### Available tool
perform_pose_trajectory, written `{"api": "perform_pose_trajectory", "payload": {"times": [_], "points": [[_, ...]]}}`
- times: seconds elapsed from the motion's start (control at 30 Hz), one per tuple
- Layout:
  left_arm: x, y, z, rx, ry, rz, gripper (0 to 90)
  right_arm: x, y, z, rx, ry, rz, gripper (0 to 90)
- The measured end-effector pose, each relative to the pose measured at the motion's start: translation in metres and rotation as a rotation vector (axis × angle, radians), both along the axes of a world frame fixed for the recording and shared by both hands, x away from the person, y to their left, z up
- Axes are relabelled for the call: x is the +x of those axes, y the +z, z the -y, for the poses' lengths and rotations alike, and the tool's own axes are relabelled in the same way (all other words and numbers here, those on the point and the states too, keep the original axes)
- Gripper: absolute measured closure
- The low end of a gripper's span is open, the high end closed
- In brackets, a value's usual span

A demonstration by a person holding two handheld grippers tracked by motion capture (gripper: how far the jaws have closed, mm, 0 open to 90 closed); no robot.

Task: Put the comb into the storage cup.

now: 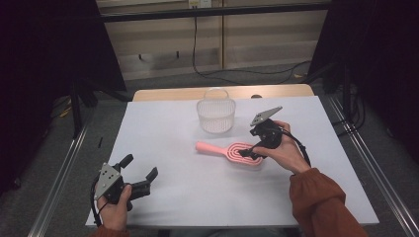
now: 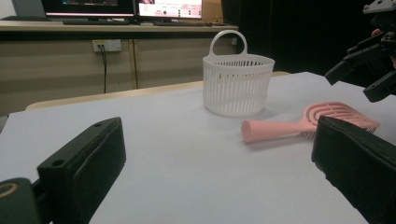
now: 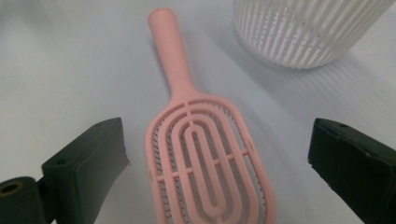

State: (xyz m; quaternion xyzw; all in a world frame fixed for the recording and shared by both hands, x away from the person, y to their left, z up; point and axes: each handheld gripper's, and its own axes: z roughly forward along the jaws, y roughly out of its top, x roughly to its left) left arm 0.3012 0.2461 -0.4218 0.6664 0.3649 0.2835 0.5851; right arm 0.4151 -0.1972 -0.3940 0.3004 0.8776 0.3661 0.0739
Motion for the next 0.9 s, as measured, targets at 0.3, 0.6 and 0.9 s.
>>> {"api": "perform_pose_trajectory", "payload": {"times": [0.3,0.6,0.9], "points": [[0.0,0.0,0.0,0.009,0.001,-0.002,3.2,0.007,-0.009,-0.008,-0.119,0.043,-0.037,5.0],[0.0,-0.001,0.0,0.006,0.001,-0.006,3.2,0.014,-0.009,-0.021,-0.168,0.102,-0.078,5.1],[0.001,-0.001,0.0,-0.005,-0.004,-0.015,3.2,0.018,-0.012,-0.032,-0.23,0.131,-0.094,6.6]]}}
